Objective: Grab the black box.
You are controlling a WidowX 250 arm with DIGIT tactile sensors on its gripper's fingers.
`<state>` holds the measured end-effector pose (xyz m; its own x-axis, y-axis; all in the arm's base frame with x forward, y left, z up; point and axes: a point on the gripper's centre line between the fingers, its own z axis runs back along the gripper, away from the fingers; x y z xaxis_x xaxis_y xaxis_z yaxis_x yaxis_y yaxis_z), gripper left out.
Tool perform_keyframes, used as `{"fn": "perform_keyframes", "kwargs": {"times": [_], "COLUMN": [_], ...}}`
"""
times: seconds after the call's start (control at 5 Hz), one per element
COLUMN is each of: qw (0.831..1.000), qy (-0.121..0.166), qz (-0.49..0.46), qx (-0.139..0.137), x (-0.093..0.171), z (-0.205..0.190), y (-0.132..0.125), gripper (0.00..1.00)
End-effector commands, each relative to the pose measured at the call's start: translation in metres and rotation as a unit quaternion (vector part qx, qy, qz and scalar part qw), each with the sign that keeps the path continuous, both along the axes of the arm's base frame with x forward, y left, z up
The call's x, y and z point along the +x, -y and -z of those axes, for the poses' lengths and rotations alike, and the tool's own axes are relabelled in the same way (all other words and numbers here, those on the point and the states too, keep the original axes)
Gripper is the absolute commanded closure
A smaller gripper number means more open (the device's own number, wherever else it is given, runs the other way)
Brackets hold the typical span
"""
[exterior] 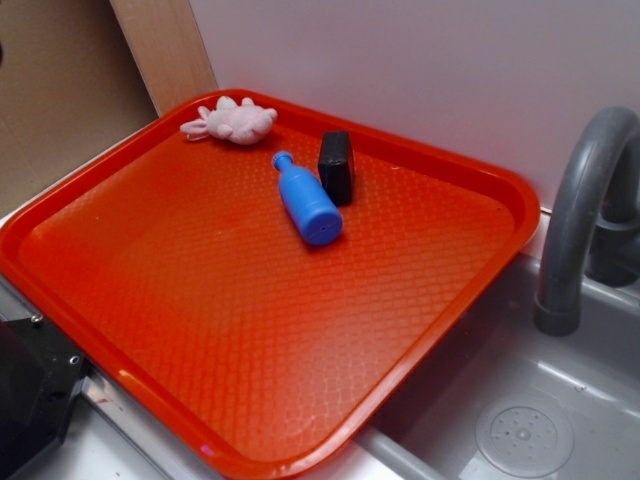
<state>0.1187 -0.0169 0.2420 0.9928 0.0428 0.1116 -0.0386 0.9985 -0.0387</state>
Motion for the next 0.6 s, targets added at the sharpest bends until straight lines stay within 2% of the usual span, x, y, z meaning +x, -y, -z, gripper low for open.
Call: {"fn": "perform_keyframes", "kwargs": {"times": [0.0, 0.2, 0.4], "qw": [1.0, 0.997, 0.993], "qy": [0.0, -0.011, -0.016], "qz": [0.0, -0.071, -0.108], "qx": [0.0, -0.006, -0.045], "x": [0.0, 0.044, 0.093], "z": [0.0, 0.042, 0.082], "y": [0.0, -0.018, -0.01], "gripper": [0.0, 0.0, 0.0]}}
